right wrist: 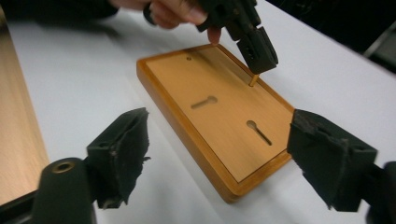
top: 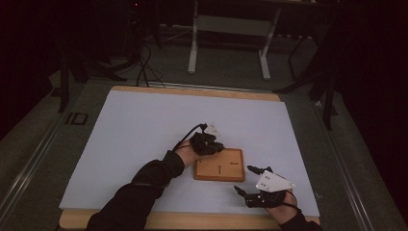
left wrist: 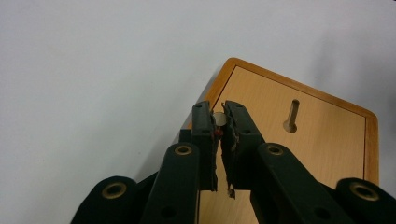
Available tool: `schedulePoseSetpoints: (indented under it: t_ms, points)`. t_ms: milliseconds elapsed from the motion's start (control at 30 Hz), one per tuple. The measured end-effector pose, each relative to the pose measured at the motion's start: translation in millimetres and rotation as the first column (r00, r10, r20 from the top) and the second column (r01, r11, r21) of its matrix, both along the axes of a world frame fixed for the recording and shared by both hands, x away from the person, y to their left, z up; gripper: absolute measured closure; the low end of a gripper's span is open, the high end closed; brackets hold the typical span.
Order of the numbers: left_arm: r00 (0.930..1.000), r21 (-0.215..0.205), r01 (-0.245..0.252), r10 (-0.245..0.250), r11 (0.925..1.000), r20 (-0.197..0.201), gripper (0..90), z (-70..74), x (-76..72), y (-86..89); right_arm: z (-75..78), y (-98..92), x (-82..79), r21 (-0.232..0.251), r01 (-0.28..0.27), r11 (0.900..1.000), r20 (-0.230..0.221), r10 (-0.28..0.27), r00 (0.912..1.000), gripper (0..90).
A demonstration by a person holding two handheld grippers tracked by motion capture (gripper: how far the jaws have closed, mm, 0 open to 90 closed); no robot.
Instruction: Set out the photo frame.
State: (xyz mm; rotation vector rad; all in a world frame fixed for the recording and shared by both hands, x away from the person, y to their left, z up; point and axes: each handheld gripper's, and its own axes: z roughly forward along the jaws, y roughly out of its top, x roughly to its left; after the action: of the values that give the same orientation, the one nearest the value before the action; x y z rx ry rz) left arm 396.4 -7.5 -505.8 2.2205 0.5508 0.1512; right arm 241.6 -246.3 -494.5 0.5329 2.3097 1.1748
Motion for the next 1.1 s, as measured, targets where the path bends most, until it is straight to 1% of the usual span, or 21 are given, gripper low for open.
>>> schedulePoseSetpoints:
  t_ms: [100,133,267,300,333,367,400,433,467,500,533,567,600,767,867,900,967,1000,1033,1067,1100]
  points:
    - [0.9997,-0.005,0.017,-0.017,0.9998,-0.019,84.3,0.5,4.1,0.8,-0.8,2.7,-4.5,-0.066,0.003,0.998,0.063,0.001,0.998,24.4]
    - [0.9994,-0.009,0.018,-0.019,0.9998,-0.029,84.3,0.5,5.6,1.2,-2.6,5.1,-9.0,-0.141,0.004,0.99,0.121,0.013,0.9926,25.6]
    - [0.9977,-0.025,0.025,-0.027,0.9994,-0.063,84.3,0.3,11.1,2.7,-7.6,8.6,-13.5,-0.245,0.018,0.969,0.185,0.029,0.9824,26.9]
    - [0.9971,-0.026,0.025,-0.027,0.9994,-0.072,84.2,0.5,12.5,2.9,-12.4,11.4,-14.8,-0.316,0.033,0.948,0.225,0.041,0.9734,28.0]
    - [0.9964,-0.03,0.029,-0.031,0.9991,-0.079,84.2,0.5,13.8,3.2,-12.4,11.4,-14.8,-0.316,0.033,0.948,0.225,0.041,0.9734,28.0]
    - [0.9955,-0.033,0.031,-0.034,0.999,-0.089,84.2,0.4,15.6,3.8,-18.8,15.4,-15.9,-0.401,0.044,0.915,0.28,0.077,0.9568,34.4]
    - [0.9946,-0.037,0.03,-0.034,0.9988,-0.098,84.2,0.4,16.6,3.8,-21.3,17.1,-16.3,-0.428,0.056,0.902,0.3,0.083,0.9504,34.4]
    - [0.9938,-0.04,0.033,-0.037,0.9987,-0.105,84.2,0.4,18.1,4.2,-21.3,17.1,-16.3,-0.428,0.056,0.902,0.3,0.083,0.9504,34.4]
    - [0.9931,-0.043,0.037,-0.041,0.9984,-0.11,84.3,0.2,19.5,4.7,-24.6,19.1,-16.0,-0.465,0.073,0.882,0.333,0.098,0.9377,34.5]
    - [0.9922,-0.049,0.04,-0.045,0.998,-0.116,84.2,-0.1,20.8,5.0,-30.5,23.1,-15.6,-0.536,0.091,0.839,0.366,0.133,0.9209,35.5]
    - [0.9912,-0.052,0.042,-0.048,0.9978,-0.123,84.2,-0.2,22.1,5.6,-30.5,23.1,-15.6,-0.536,0.091,0.839,0.366,0.133,0.9209,35.5]
    - [0.9894,-0.061,0.044,-0.052,0.9972,-0.136,84.3,-0.7,24.2,6.2,-37.1,27.0,-14.8,-0.581,0.106,0.807,0.397,0.168,0.9021,36.2]
    - [0.9894,-0.061,0.044,-0.052,0.9972,-0.136,84.3,-0.7,24.2,6.2,-40.1,28.5,-14.7,-0.599,0.115,0.793,0.411,0.18,0.8936,36.8]
    - [0.9863,-0.07,0.047,-0.057,0.9965,-0.155,84.3,-1.0,27.5,6.5,-49.4,32.0,-11.3,-0.651,0.132,0.748,0.432,0.221,0.8744,41.8]
    - [0.9857,-0.066,0.055,-0.065,0.9963,-0.155,84.3,-0.7,28.6,6.5,-55.2,33.6,-9.4,-0.681,0.159,0.715,0.465,0.255,0.8476,47.3]
    - [0.9857,-0.066,0.055,-0.065,0.9963,-0.155,84.3,-0.7,28.6,6.5,-56.1,34.2,-9.5,-0.686,0.17,0.707,0.481,0.266,0.8353,48.6]
    - [0.9835,-0.073,0.054,-0.066,0.9959,-0.169,84.3,-1.1,30.6,7.1,-57.1,34.7,-9.5,-0.691,0.175,0.702,0.488,0.274,0.8286,50.8]
    - [0.9821,-0.08,0.054,-0.067,0.9953,-0.176,84.3,-1.6,31.7,7.7,-59.8,36.0,-8.8,-0.705,0.195,0.682,0.508,0.294,0.8098,53.1]
    - [0.9821,-0.08,0.054,-0.067,0.9953,-0.176,84.3,-1.6,31.7,7.7,-59.8,36.0,-8.8,-0.705,0.195,0.682,0.508,0.294,0.8098,53.1]
    - [0.9814,-0.082,0.053,-0.067,0.9952,-0.18,84.3,-1.9,32.0,8.0,-62.6,36.7,-8.1,-0.727,0.197,0.658,0.515,0.333,0.79,59.2]
    - [0.9812,-0.082,0.054,-0.068,0.9952,-0.181,84.3,-1.8,32.3,8.0,-62.6,36.7,-8.1,-0.727,0.197,0.658,0.515,0.333,0.79,59.2]
